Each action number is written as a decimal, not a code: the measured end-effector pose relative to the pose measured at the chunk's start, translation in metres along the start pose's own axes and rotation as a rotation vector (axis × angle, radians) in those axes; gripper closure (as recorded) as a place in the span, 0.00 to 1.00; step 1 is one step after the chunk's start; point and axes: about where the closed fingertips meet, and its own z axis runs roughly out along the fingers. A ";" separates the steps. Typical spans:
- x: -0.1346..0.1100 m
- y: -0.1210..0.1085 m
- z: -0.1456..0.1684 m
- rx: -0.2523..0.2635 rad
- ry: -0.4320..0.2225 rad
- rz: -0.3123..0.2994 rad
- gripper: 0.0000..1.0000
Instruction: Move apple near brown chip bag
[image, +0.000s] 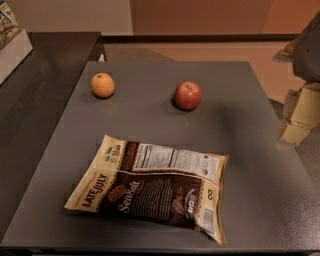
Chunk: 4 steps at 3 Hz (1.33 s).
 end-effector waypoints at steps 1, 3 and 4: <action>0.000 0.000 0.000 0.000 0.000 0.000 0.00; -0.018 -0.014 0.015 0.012 -0.095 0.041 0.00; -0.034 -0.027 0.039 0.003 -0.164 0.083 0.00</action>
Offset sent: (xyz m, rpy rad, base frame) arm 0.0095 0.0122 -0.0053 0.0639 -0.0145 0.0103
